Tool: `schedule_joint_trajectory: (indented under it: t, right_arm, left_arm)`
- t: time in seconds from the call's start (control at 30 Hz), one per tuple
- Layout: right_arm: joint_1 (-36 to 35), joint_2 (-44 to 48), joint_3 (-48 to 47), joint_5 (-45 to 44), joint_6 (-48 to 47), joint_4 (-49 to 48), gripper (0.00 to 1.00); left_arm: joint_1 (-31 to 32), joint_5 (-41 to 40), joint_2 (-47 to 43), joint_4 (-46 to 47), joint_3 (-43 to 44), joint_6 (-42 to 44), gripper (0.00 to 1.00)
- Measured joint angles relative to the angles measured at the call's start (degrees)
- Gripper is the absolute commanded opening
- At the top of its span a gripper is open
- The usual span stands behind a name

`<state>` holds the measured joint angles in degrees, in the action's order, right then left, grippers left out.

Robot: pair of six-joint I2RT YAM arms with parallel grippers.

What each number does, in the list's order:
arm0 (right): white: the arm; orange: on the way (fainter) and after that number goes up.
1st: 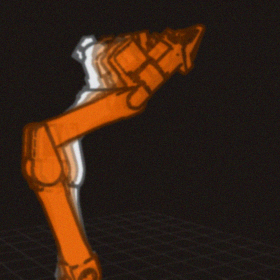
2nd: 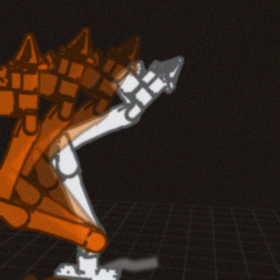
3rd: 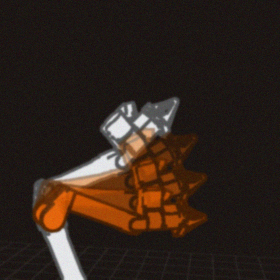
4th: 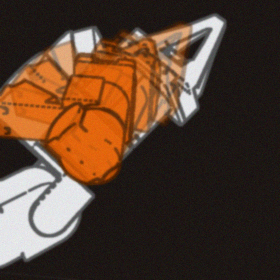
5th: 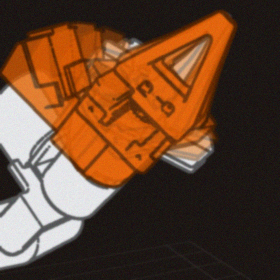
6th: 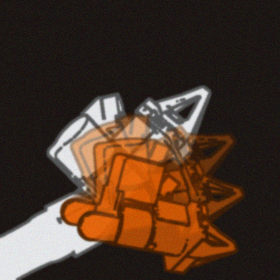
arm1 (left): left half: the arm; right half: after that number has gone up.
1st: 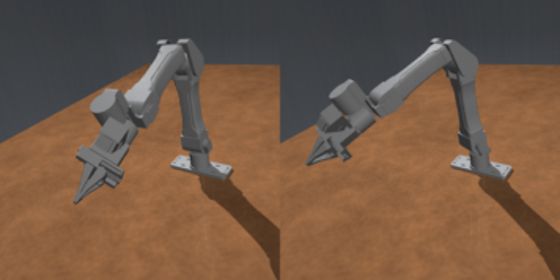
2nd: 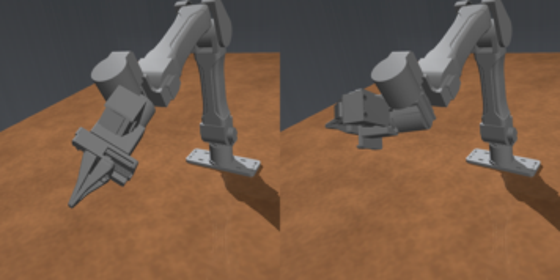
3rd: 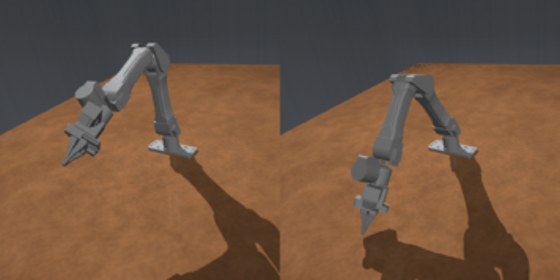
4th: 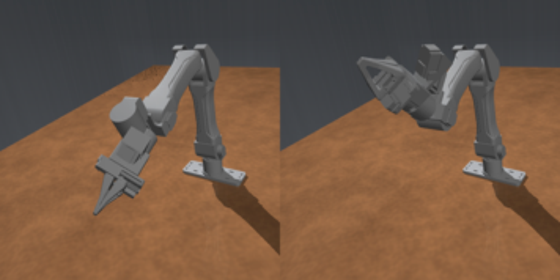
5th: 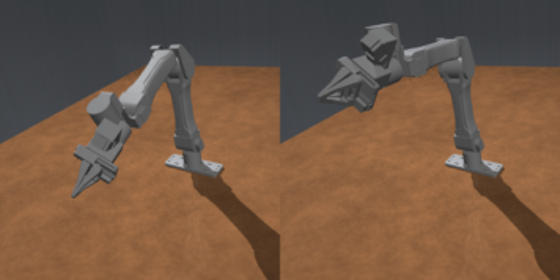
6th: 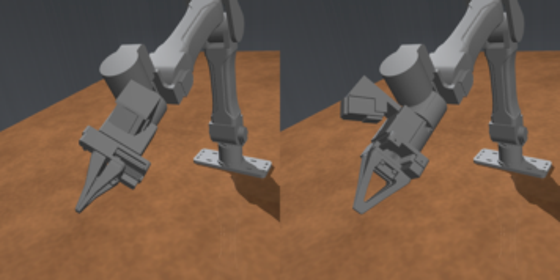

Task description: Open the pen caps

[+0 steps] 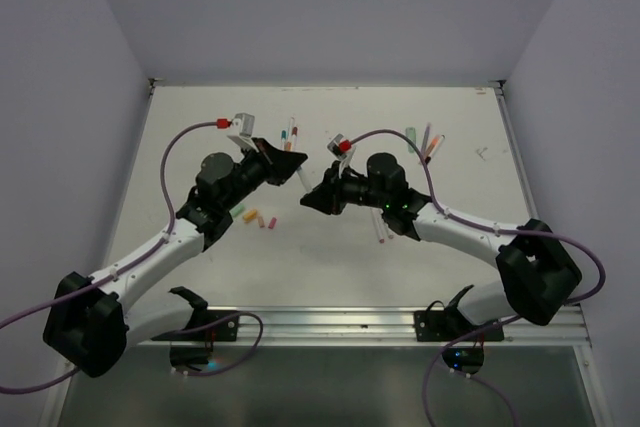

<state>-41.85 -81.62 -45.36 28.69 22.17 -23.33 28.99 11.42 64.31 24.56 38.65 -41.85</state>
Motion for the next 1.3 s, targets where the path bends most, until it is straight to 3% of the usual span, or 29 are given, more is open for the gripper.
schedule_joint_trajectory:
  t: [0.23,0.43,0.53,0.63,0.9,1.07,1.3]
  right_arm:
    - [-0.2,3.2,3.6,0.4,-4.1,-3.0,0.00]
    - [0.0,3.9,10.4,2.0,-6.8,7.2,0.00]
    - [0.0,3.9,11.5,2.3,-7.4,10.6,0.00]
    - [0.0,4.0,11.5,1.5,-7.8,11.8,0.00]
    - [-0.1,3.8,8.7,-14.6,-5.9,22.6,0.00]
    - [-0.1,1.6,5.5,-24.2,-3.9,28.7,0.00]
    - [0.0,-4.1,2.9,-31.2,-1.4,36.0,0.00]
  left_arm:
    - [1.1,-2.9,-3.7,0.5,-1.9,-1.1,0.00]
    - [-3.9,-21.1,-6.7,13.8,-2.1,-0.6,0.00]
    - [-3.9,-25.9,-7.0,19.2,-1.9,-0.6,0.00]
    - [-3.9,-27.0,-5.7,18.8,-0.1,0.0,0.00]
    - [-3.7,-17.7,2.2,-3.5,12.9,4.3,0.00]
    - [-1.4,-13.1,9.3,-21.8,14.3,5.8,0.00]
    - [6.1,-13.7,21.9,-41.7,14.8,6.6,0.02]
